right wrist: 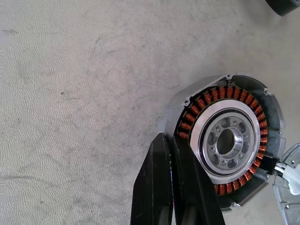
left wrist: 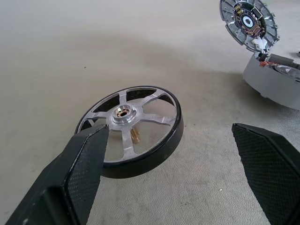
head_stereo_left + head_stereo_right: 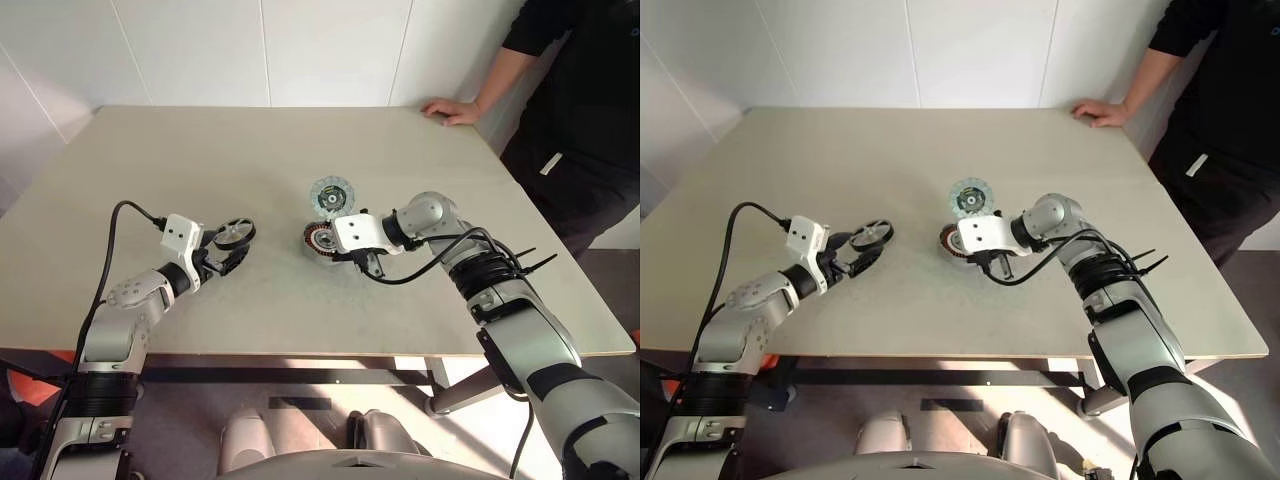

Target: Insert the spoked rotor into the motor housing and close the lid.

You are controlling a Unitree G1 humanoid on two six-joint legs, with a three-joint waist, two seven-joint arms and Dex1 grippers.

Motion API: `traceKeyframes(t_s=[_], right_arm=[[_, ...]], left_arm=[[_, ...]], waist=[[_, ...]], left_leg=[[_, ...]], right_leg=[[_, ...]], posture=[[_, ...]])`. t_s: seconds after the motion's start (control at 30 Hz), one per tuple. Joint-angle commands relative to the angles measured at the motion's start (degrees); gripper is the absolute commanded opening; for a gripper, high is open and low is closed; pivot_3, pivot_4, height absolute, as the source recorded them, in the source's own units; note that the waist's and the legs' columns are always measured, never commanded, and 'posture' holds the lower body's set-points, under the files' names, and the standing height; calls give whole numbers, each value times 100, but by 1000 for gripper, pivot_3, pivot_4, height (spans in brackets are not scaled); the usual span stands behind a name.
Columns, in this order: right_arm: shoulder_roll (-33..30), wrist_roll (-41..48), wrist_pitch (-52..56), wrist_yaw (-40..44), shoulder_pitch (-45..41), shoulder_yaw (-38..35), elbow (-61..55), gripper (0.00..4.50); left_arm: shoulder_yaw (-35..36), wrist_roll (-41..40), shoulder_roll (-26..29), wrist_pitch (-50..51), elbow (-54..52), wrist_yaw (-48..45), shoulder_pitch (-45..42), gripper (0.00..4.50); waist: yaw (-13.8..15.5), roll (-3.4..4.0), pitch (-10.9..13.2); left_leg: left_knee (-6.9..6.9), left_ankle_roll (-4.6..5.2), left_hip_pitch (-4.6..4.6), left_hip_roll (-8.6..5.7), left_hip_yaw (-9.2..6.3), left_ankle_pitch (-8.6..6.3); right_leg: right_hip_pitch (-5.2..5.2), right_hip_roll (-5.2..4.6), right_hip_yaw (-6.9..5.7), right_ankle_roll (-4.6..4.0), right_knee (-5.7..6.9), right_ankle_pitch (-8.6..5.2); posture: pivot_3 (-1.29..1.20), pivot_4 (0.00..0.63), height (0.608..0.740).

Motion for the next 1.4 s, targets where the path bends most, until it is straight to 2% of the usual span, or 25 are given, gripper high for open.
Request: traceKeyframes(t_s=[0.03,0.1,0.2,0.27,0.37,0.47,0.53,0.63,0.8,1.03,1.4], right_arm=[[-81,203,198,118,64,22,-466,75],[-90,250,355,234,196,61,-657,75],[-70,332,558,261,371,99,-970,623],[31,408,780,-3,372,-27,-1154,1329],[127,950,1461,36,261,-371,-1674,2352],[154,1327,2065,-79,185,-602,-2087,2352],[315,1539,2376,-761,7,-1048,-1977,2352],[335,1619,2367,-1432,-168,-1442,-1166,2352],[-61,1445,2351,-2201,-198,-1661,171,2352],[-524,1404,2107,-2458,132,-1723,1039,2352],[-301,1398,1720,-2925,-72,-1793,2293,2352]], left_arm=[[65,-6,47,-29,-148,4,-43,4451],[74,-10,50,-26,-155,10,-33,4451],[83,-8,62,-18,-157,18,-33,4451],[81,-9,65,-11,-163,19,-35,4451],[79,-13,68,0,-166,16,-30,4451],[83,-27,66,18,-172,8,-19,4451],[92,-50,59,30,-164,-4,-19,4451],[121,-102,40,24,-162,-33,-44,4451],[226,-328,27,17,-278,-156,-154,4451],[247,-443,87,41,-267,-301,-290,4451],[92,-375,33,47,-200,-381,-376,4451]], waist=[[1,-1,0],[3,-1,-1],[8,-4,-2],[3,-3,-2],[-20,-3,-2],[-22,-4,-2],[-22,-4,-2],[-22,-7,-5],[54,-19,-12],[85,-11,-8],[58,-10,-8]], left_leg=[[0,0,0,0,0,0],[0,0,0,0,0,0],[0,0,3,-1,0,0],[0,1,6,-1,-1,0],[0,-1,11,-1,-1,1],[0,-3,19,-1,-1,3],[0,-3,25,-1,-2,3],[0,-6,27,-4,-2,5],[0,-7,28,-13,-2,5],[-2,-6,26,-13,-3,5],[0,-7,29,-13,-2,6]], right_leg=[[0,0,0,0,0,0],[2,0,0,0,0,0],[5,0,0,0,-1,0],[8,0,0,0,-1,0],[7,0,3,0,4,0],[9,0,8,1,9,0],[18,0,7,1,7,0],[20,0,8,1,8,0],[34,-7,4,1,-3,0],[29,-6,4,1,-5,0],[27,-5,6,1,4,0]], posture=[[0,0,740],[0,0,740],[0,0,740],[0,0,740],[0,0,740],[0,0,740],[0,0,740],[0,0,740],[0,0,740],[0,0,740],[0,0,740]])
